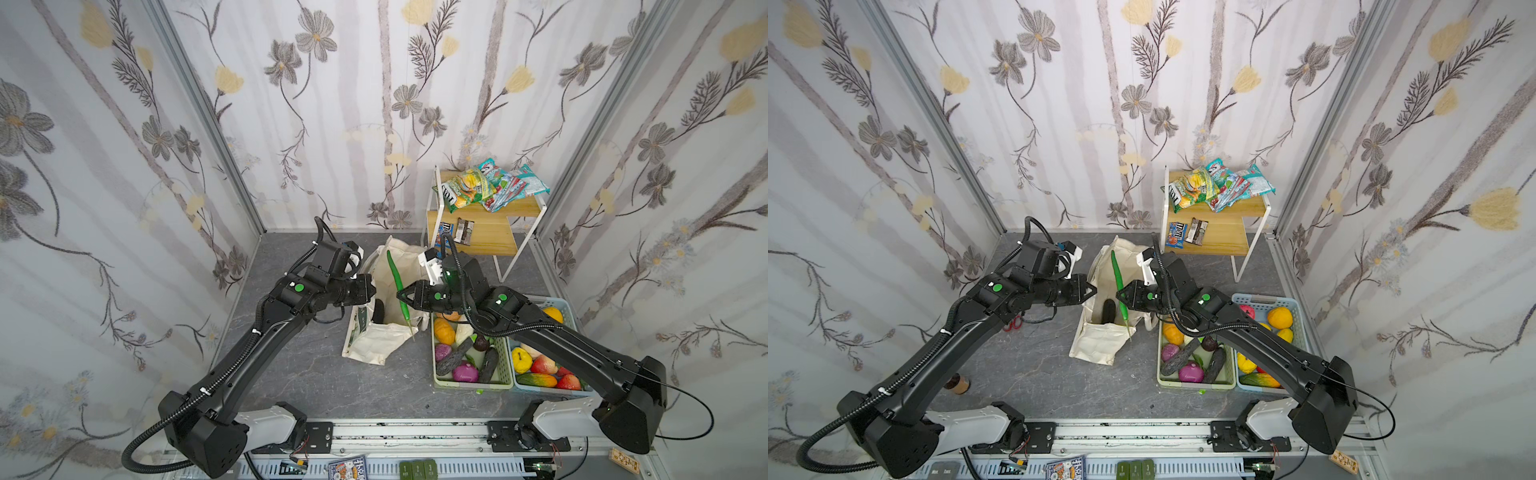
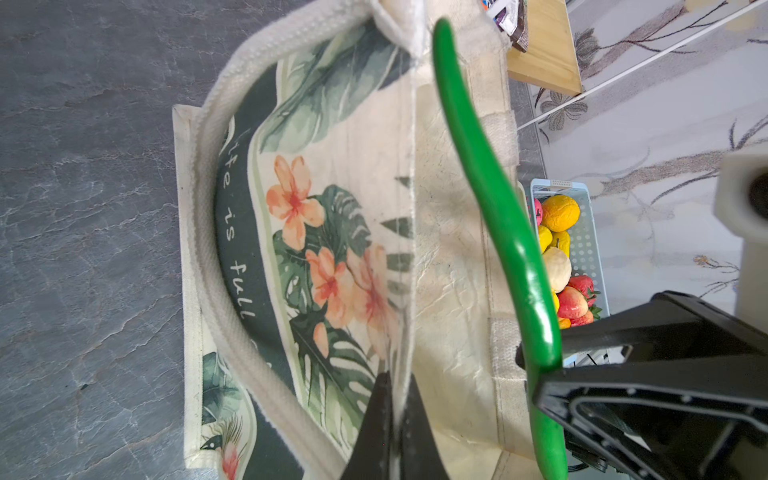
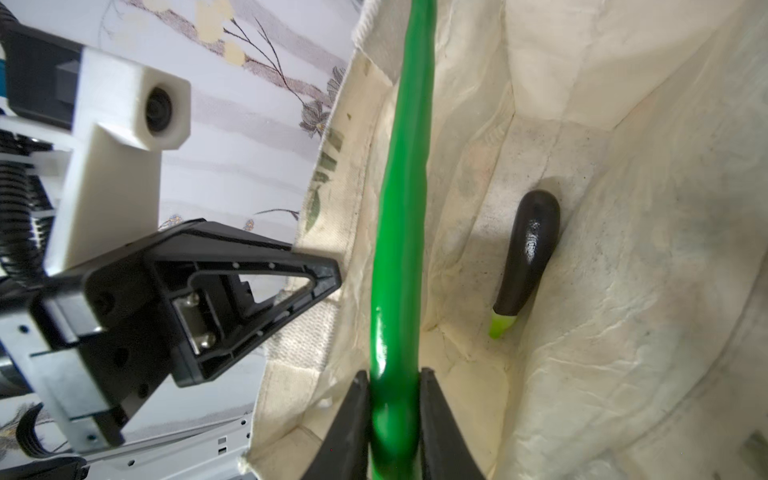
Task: Place the food into the grocery bag and tie it
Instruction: 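Carry the green chili over the tote bag with the right gripper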
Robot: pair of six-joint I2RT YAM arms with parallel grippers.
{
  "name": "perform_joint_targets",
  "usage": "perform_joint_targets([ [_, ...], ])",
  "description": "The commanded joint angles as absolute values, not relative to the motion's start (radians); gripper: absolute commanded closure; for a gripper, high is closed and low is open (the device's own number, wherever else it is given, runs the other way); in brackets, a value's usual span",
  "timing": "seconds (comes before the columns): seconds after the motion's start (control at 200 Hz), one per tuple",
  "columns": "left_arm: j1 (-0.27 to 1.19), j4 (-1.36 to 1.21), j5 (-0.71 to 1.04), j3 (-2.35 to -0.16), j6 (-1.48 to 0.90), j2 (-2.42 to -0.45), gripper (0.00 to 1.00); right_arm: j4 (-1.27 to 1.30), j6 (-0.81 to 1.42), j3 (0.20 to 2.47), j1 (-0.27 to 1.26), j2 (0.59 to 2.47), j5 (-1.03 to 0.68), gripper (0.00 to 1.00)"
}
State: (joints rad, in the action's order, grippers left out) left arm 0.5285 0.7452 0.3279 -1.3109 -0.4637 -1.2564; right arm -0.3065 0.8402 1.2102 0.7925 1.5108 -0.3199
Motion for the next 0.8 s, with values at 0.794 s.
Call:
perform_joint_targets([
  [0.794,0.589,0.701,0.392,-1.362,-0.358,-1.256,1.0,-0.249,1.005,1.128,0.664,1.647,-0.651,0.79],
])
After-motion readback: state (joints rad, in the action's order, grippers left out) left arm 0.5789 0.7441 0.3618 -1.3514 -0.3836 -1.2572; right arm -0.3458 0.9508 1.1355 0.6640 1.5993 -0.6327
